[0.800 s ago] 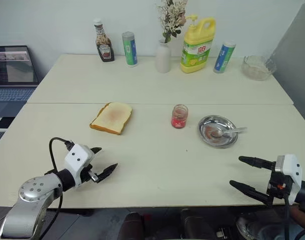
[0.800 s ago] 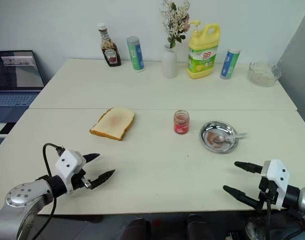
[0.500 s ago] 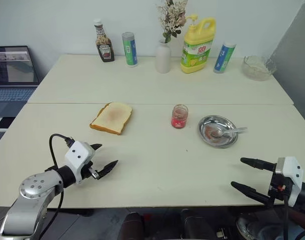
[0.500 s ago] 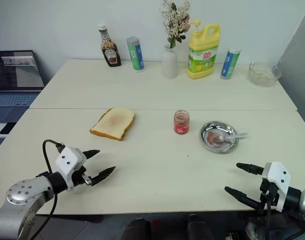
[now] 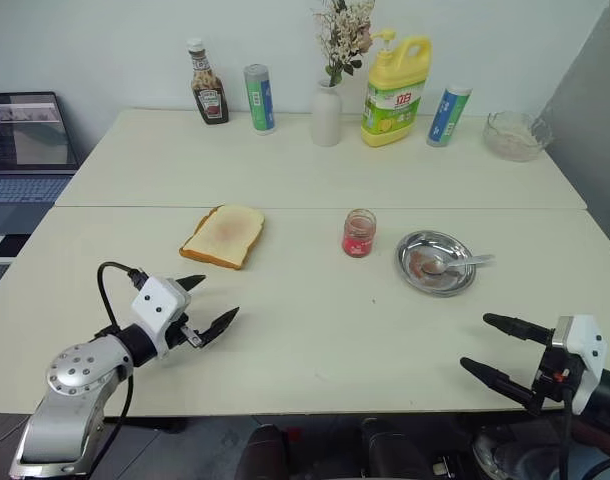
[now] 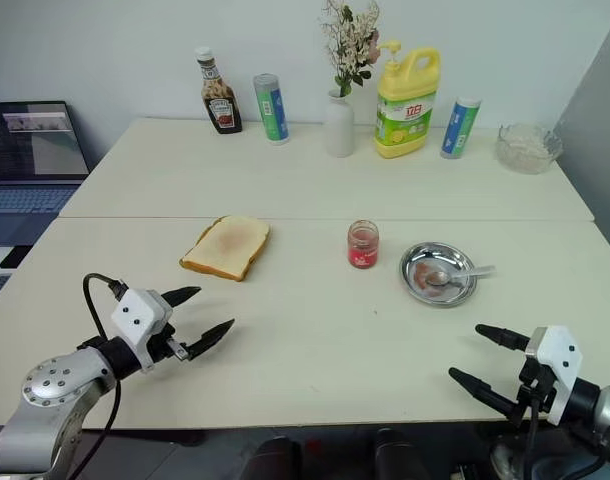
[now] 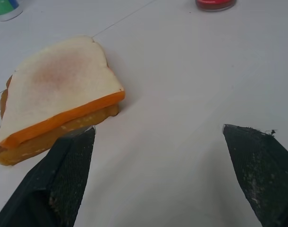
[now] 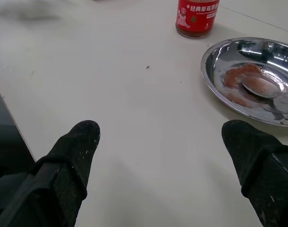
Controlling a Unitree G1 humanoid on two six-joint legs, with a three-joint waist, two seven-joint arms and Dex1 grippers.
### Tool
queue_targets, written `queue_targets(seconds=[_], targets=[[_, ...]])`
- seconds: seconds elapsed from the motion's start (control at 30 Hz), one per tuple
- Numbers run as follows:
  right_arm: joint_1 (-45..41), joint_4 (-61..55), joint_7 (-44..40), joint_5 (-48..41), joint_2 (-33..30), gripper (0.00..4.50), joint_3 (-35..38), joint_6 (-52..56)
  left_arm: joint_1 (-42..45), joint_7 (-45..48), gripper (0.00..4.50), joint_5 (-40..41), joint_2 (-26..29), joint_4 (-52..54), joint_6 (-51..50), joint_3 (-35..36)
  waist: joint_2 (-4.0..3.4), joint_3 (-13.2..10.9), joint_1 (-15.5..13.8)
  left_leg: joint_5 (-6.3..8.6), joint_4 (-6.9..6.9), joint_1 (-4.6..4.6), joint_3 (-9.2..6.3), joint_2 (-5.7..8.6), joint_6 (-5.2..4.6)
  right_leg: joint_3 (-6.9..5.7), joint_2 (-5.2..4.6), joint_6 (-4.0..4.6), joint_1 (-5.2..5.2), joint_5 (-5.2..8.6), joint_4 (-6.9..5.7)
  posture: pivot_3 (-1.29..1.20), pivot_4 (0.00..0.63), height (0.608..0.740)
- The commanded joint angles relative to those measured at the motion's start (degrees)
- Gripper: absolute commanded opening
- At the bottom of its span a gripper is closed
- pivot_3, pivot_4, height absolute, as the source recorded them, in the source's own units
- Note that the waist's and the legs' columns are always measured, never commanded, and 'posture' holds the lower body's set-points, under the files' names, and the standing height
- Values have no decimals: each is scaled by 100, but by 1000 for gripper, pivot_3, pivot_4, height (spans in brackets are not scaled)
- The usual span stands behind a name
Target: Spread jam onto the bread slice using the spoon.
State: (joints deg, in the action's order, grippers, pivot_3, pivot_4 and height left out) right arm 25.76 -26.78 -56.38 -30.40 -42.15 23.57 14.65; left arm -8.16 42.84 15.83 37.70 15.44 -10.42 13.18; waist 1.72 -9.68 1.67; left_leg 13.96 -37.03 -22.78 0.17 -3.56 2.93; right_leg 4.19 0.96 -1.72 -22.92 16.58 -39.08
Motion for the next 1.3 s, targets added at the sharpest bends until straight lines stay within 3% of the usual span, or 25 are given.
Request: queue_targets(seconds=[0.03, 0.23, 0.47, 0.87, 1.27, 1.3], targets=[[6, -195, 82, -22, 4, 4477, 72, 30, 92, 39, 4500, 160, -13, 126, 95, 107, 0, 0, 0, 0, 0, 1, 0, 0, 0, 0, 0, 0, 1, 0, 0, 0, 150, 740], [-103, -361, 192, -119, 17, 4477, -43, 142, 535, -321, 4500, 461, -150, 37, -311, 367, 0, 0, -2, 0, -1, 20, -4, 0, 0, -4, 0, 0, 24, 0, 0, 0, 150, 740], [-814, -1057, 599, -374, -161, 4477, -353, 785, 1624, -1240, 4500, 818, -266, -696, -1520, 819, 3, -2, 1, 0, 1, 66, -8, 0, 0, -6, 2, 0, 66, 1, 1, 0, 150, 740], [-3001, -1541, 1452, -1811, -320, 4477, -1065, 2471, 2963, -1552, 4500, 768, -353, -1876, -2626, 366, 18, -10, 2, 1, 3, 62, -13, 3, 1, -10, 2, -1, 67, 0, 5, 0, 150, 740], [-3349, -1579, 1670, -1930, -278, 4477, -1220, 2581, 3317, -1751, 4500, 865, -399, -2020, -3563, 258, 24, -13, 2, 2, 3, 35, -27, 3, 0, -22, 0, 19, 54, -12, 9, 0, 150, 740], [-3366, -1578, 1684, -1938, -277, 4496, -1229, 2585, 3342, -1759, 4315, 875, -411, -2018, -3640, 254, 24, -13, 2, 2, 3, 35, -27, 3, 0, -22, 0, 19, 54, -12, 9, 0, 150, 740]])
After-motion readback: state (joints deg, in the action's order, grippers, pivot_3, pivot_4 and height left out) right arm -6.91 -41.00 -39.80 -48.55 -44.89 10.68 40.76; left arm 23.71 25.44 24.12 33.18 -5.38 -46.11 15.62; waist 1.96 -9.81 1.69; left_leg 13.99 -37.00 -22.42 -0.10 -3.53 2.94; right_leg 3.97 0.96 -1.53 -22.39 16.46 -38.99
